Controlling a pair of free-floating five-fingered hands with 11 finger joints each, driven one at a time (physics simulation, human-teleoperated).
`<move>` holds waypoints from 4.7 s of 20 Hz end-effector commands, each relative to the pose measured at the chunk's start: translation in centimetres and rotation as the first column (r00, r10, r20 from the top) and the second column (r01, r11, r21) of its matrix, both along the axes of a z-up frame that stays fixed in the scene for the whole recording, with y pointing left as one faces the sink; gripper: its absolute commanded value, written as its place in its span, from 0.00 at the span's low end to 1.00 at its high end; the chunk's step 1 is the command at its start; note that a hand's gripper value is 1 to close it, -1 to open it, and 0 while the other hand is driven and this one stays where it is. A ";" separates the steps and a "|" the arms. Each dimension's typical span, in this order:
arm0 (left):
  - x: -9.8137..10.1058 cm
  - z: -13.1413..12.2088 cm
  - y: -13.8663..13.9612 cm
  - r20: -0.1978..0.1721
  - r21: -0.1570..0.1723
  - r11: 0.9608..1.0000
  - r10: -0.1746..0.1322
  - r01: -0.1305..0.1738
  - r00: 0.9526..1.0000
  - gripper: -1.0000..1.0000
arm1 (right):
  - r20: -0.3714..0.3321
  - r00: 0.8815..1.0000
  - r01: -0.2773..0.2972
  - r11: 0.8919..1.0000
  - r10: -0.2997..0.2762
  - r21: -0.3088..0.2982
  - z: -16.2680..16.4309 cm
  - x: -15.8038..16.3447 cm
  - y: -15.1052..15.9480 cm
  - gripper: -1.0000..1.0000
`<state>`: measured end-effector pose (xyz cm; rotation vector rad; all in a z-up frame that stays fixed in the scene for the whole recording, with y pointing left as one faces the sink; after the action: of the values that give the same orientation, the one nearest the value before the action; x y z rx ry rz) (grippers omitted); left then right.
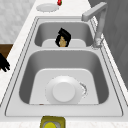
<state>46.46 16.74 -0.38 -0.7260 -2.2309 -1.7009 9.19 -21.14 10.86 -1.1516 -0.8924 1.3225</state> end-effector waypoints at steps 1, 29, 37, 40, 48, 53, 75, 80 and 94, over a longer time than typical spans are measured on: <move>0.0 -3.1 0.0 0.000 0.000 1.000 0.000 0.000 1.000 1.00 | 0.000 1.000 0.000 1.000 0.000 0.000 0.0 0.0 0.0 0.50; 1.1 -2.9 0.0 -0.070 0.022 0.999 0.025 -0.024 0.997 0.00 | 0.000 1.000 0.000 1.000 0.000 0.000 0.0 0.0 0.0 0.50; -1.0 0.7 3.3 -0.104 0.010 1.000 0.004 -0.003 0.995 0.00 | 0.000 1.000 0.000 1.000 0.000 0.000 0.0 0.0 0.0 0.50; -1.7 1.9 4.6 -0.116 0.020 1.000 0.003 -0.001 0.993 0.00 | 0.000 1.000 0.000 1.000 0.000 0.000 0.0 0.0 0.0 0.50; -3.0 5.2 8.8 -0.130 0.038 0.999 -0.010 0.015 0.991 0.00 | 0.000 1.000 0.000 1.000 0.000 0.000 0.0 0.0 0.0 0.50; -3.7 7.7 11.0 -0.141 0.055 0.998 -0.005 0.013 0.990 0.00 | 0.000 1.000 0.000 1.000 0.000 0.000 0.0 0.0 0.0 0.50; -9.0 16.5 13.9 -0.130 0.087 0.996 -0.014 0.025 0.991 0.00 | 0.000 1.000 0.000 1.000 0.000 0.000 0.0 0.0 0.0 0.50; -11.5 19.1 15.8 -0.130 0.083 0.996 -0.015 0.026 0.991 0.00 | 0.000 1.000 0.000 1.000 0.000 0.000 0.0 0.0 0.0 0.50; -15.0 25.5 22.0 -0.106 0.072 0.996 -0.034 0.042 0.994 0.00 | 0.000 1.000 0.000 1.000 0.000 0.000 0.0 0.0 0.0 0.50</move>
<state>32.24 37.56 23.87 -0.8119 -2.0837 -1.6701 9.19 -21.14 10.86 -1.1516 -0.8924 1.3225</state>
